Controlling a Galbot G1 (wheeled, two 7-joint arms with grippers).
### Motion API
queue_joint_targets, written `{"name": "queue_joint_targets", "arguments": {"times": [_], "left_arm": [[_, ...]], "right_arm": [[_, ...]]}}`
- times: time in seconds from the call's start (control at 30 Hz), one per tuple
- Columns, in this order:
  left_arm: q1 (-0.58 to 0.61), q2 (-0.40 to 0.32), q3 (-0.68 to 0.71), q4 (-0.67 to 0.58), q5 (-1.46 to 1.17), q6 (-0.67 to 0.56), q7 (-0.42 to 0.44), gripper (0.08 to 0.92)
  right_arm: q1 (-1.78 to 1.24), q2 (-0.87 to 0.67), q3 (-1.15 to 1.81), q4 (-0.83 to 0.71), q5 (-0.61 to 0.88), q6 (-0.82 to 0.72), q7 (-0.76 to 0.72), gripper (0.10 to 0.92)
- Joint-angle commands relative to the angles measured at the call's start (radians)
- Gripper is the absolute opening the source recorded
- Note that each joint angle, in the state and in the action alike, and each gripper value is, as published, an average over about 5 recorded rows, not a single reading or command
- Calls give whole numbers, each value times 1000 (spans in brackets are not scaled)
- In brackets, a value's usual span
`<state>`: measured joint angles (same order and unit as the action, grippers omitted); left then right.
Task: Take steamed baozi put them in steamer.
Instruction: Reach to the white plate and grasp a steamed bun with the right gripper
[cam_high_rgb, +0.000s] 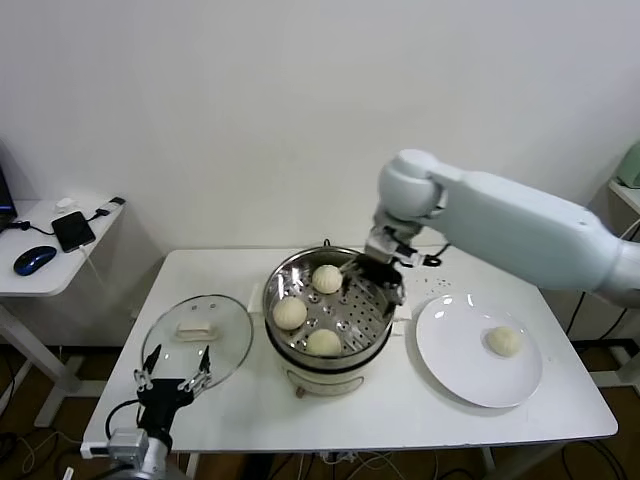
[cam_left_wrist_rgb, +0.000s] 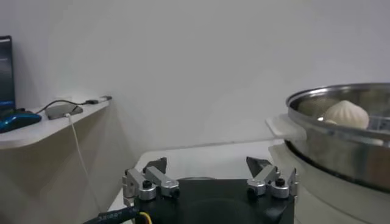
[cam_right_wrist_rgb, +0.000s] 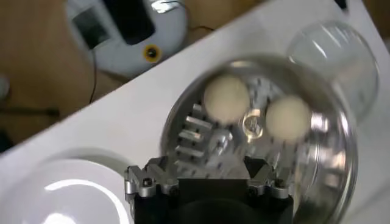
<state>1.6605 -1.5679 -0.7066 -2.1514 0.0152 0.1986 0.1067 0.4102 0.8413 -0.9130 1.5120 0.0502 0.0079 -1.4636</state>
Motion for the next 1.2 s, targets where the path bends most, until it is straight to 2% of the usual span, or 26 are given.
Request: {"name": "queue_joint_targets", "arguments": {"times": [0.03,0.23,0.5,0.7,1.03,1.2], "left_arm": [[2,10,-1,-10,-78,31,16,823],[13,9,-2,-11,-93,37,18,823],[29,5,12,2,-67,34,21,823],[47,7,1,12,-55,28,20,823],[68,4,-13,5,-45,27,21,823],[65,8,-16,13,-44,26,21,823]], "right_arm": [[-164,-403,219,32,-47,-351,25,823],[-421,-499,388,-49,-218,-255,42,823],[-771,-416,677,-151,-417,-124,130,823],[-781,-275,717,-332,-489,49,181,823],[-718,-129,668,-488,-523,60,149,823],[-715,-84,670,-512,-564,72,170,823]]}}
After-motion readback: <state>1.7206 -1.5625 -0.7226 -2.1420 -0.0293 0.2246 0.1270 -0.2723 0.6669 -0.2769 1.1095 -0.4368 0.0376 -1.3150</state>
